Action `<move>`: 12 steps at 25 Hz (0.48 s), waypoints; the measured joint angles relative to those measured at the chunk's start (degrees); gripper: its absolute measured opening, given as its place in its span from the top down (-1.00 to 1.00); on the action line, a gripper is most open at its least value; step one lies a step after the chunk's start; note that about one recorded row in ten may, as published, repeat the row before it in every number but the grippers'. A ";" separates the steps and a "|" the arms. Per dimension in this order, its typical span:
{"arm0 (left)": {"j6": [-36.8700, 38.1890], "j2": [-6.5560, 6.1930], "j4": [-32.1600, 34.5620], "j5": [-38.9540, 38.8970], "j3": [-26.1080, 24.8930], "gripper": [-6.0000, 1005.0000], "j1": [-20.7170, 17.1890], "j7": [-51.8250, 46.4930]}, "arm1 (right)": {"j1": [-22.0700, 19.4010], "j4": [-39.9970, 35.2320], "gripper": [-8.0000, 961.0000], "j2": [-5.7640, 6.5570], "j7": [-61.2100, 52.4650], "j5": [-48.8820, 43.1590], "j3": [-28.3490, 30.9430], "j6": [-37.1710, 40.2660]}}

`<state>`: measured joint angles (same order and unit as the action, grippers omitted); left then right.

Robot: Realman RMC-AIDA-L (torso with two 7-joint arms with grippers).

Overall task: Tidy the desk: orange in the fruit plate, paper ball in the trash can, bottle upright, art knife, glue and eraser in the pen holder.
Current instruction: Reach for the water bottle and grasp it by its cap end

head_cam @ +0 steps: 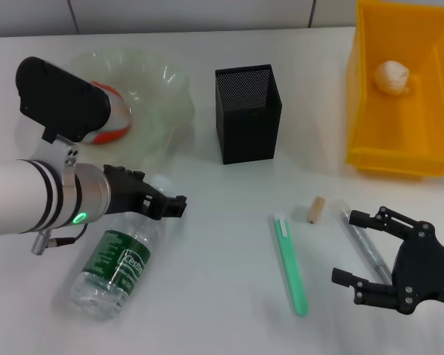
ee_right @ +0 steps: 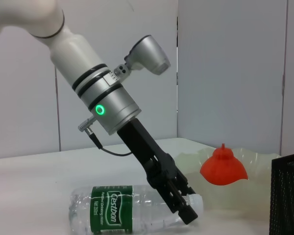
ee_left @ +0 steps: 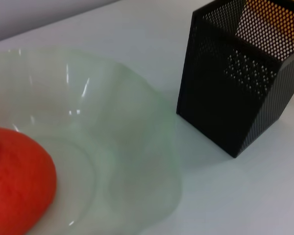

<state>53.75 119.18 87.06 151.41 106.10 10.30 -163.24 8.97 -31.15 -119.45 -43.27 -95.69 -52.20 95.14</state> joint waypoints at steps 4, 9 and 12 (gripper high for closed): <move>-0.16 0.01 -2.26 0.03 -0.51 -0.64 1.31 -0.09 | 0.04 0.14 -0.77 0.00 -0.03 -0.03 0.00 -0.02; 0.89 -0.05 -4.40 -0.13 -1.33 -0.64 2.95 -0.04 | 0.46 0.89 -0.77 0.02 -0.05 -0.03 0.00 -0.06; 1.69 -0.07 -4.44 0.09 -1.33 -0.44 3.21 0.28 | 0.75 1.40 -0.77 0.10 -0.06 -0.03 0.00 -0.06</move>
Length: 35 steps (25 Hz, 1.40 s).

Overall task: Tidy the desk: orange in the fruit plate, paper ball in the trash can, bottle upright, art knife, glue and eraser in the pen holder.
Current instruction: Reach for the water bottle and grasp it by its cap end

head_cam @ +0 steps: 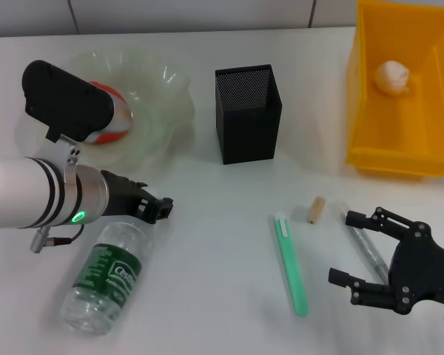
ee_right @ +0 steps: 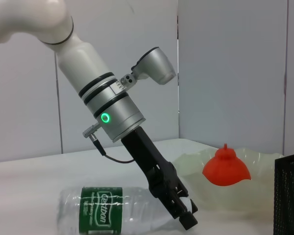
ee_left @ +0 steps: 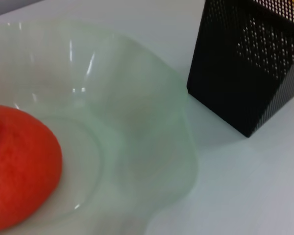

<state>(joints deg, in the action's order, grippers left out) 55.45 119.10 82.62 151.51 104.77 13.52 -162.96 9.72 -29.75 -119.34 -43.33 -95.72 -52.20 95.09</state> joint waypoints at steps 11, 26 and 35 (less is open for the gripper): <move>3.79 -0.27 5.13 0.37 0.40 0.07 -1.75 3.37 | 0.03 0.05 -0.76 0.08 -0.53 0.00 0.00 0.00; 6.02 -0.48 11.37 -9.38 -6.62 0.61 -6.48 18.43 | 0.03 -0.09 -0.76 0.08 -0.85 0.02 0.01 0.03; 8.65 -0.30 15.68 -5.64 -4.89 0.99 -7.15 11.99 | 0.09 -0.01 -0.76 0.08 -1.51 0.01 0.00 0.10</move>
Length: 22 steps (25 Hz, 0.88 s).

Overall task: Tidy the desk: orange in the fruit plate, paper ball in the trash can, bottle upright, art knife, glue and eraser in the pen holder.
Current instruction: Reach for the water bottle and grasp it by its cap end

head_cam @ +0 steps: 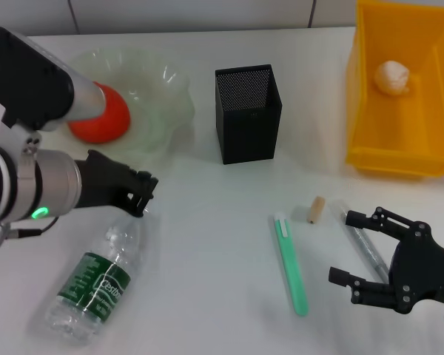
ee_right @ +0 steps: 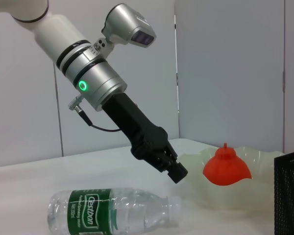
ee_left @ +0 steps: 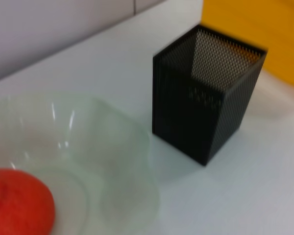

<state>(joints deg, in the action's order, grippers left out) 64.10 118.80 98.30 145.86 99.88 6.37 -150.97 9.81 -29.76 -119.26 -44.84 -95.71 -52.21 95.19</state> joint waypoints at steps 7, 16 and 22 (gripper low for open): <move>0.55 0.29 -0.25 10.05 6.18 0.55 1.42 -8.67 | 0.03 0.00 -0.76 0.00 0.00 0.00 0.00 0.00; 1.82 0.29 -0.34 10.25 6.28 0.05 2.10 -9.75 | 0.01 0.05 -0.76 0.00 0.00 -0.06 0.00 -0.01; 1.93 0.29 -2.13 10.39 5.88 -0.23 2.87 -11.01 | 0.03 0.06 -0.76 0.00 0.01 -0.77 0.00 -0.01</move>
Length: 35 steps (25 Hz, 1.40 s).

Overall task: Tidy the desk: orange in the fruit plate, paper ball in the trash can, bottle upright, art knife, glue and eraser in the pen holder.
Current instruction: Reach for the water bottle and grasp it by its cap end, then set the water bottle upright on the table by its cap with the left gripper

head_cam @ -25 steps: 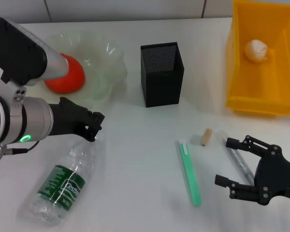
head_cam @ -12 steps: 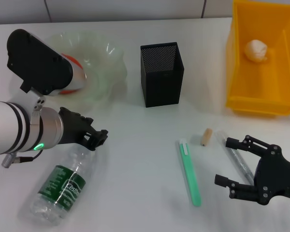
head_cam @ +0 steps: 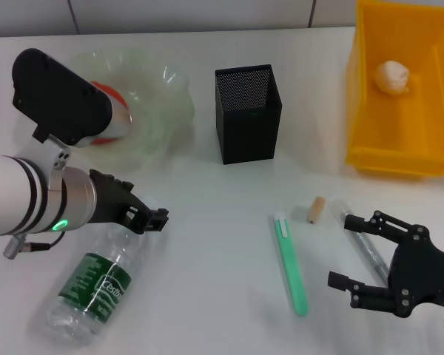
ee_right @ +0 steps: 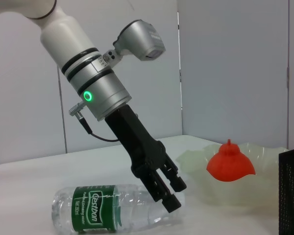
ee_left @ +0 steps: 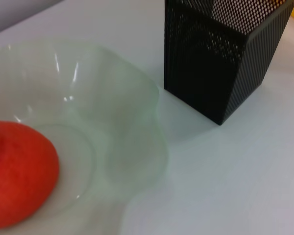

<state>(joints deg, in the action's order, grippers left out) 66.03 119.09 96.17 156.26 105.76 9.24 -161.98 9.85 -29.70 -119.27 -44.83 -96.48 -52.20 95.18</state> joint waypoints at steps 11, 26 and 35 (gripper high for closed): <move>-0.44 0.09 -6.81 -0.29 0.41 -0.40 3.94 -0.20 | -0.01 0.00 -0.76 0.00 0.00 -0.03 0.00 0.00; 1.71 -0.12 -5.61 -1.89 -0.77 0.05 4.74 3.89 | -0.04 0.00 -0.76 0.00 -0.65 -0.03 0.16 -0.10; 1.26 -0.40 -5.52 -26.86 -14.57 0.09 -0.75 34.53 | -0.18 0.00 -0.76 0.00 -0.69 -0.02 0.33 0.01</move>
<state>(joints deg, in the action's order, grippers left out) 67.29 118.69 90.65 129.40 91.19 8.49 -127.45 9.67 -29.70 -119.27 -45.51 -96.50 -51.88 95.19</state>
